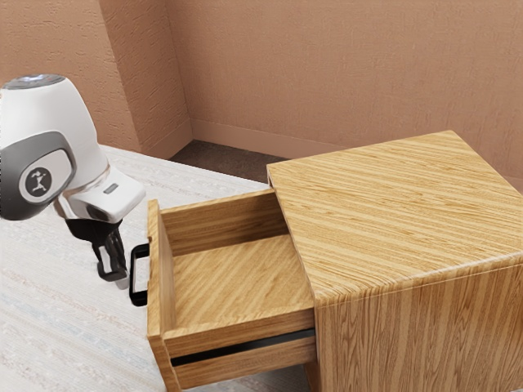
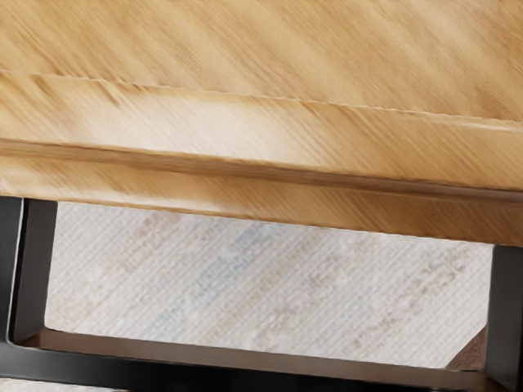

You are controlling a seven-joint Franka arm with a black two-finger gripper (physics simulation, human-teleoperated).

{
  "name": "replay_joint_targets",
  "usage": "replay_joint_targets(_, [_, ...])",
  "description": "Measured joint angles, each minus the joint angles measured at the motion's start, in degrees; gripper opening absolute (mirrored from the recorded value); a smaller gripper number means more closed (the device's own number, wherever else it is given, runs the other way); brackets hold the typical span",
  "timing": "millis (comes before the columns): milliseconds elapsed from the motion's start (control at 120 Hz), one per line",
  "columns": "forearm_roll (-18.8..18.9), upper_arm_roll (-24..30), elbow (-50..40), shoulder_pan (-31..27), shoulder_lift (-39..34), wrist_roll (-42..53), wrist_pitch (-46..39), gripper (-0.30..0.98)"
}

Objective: Push the drawer handle with one arm to close the drawer

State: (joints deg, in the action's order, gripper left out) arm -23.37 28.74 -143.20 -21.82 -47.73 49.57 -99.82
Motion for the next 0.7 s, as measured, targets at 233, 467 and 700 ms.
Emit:
replay_joint_targets(233, [-2.85, 3.58, 1.4, -4.1, 0.42, 1.24, -0.01, -0.1])
replay_joint_targets(467, [-4.23, 5.7, 2.75, -6.3, 1.5, 2.34, -0.02, -0.1])
replay_joint_targets(700, [-6.33, 9.09, 4.31, -10.57, 2.2, 3.79, -0.02, -0.1])
